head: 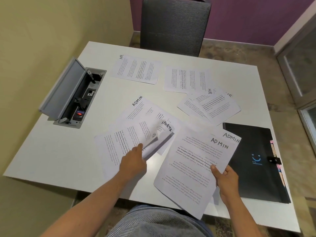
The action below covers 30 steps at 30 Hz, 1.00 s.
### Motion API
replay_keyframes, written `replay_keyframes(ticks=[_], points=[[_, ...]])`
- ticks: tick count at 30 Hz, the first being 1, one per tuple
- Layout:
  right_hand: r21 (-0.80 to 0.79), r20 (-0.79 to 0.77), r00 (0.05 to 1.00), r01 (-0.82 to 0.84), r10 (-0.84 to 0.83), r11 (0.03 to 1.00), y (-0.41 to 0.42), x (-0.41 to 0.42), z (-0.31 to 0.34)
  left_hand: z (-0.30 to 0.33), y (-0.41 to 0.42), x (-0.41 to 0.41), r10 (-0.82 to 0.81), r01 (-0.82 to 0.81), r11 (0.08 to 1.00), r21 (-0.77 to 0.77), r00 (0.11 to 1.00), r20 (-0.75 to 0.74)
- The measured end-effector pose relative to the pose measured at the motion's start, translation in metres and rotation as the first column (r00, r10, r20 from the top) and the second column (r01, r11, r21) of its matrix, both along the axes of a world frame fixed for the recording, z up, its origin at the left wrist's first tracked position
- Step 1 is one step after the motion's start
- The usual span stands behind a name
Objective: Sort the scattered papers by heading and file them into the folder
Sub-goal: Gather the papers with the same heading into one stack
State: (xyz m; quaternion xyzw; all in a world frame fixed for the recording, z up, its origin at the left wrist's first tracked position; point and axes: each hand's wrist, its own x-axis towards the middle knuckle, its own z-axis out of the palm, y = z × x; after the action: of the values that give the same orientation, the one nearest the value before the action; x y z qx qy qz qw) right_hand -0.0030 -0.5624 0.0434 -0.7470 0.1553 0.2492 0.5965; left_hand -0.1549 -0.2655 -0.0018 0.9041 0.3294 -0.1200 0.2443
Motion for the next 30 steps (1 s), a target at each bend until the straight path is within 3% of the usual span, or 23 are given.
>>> replay_keyframes(ticks=[7,18,23,30], points=[[0.016,0.000,1.000,0.008,-0.008,1.000,0.005,-0.002,0.002,-0.004,0.036,-0.009,-0.145,0.145,0.989,-0.040,0.989,0.000],[0.038,-0.004,1.000,0.026,-0.026,0.999,0.013,-0.008,0.006,-0.014,0.062,-0.027,-0.195,0.197,0.979,0.042,0.979,-0.060],[0.043,-0.007,0.999,0.038,-0.038,0.998,0.015,-0.005,0.006,-0.004,0.048,-0.019,-0.206,0.235,0.968,0.092,0.945,-0.253],[0.010,-0.002,0.998,0.055,-0.055,0.998,0.006,-0.001,0.004,-0.007,0.020,0.029,-0.308,0.285,0.938,0.199,0.946,0.102]])
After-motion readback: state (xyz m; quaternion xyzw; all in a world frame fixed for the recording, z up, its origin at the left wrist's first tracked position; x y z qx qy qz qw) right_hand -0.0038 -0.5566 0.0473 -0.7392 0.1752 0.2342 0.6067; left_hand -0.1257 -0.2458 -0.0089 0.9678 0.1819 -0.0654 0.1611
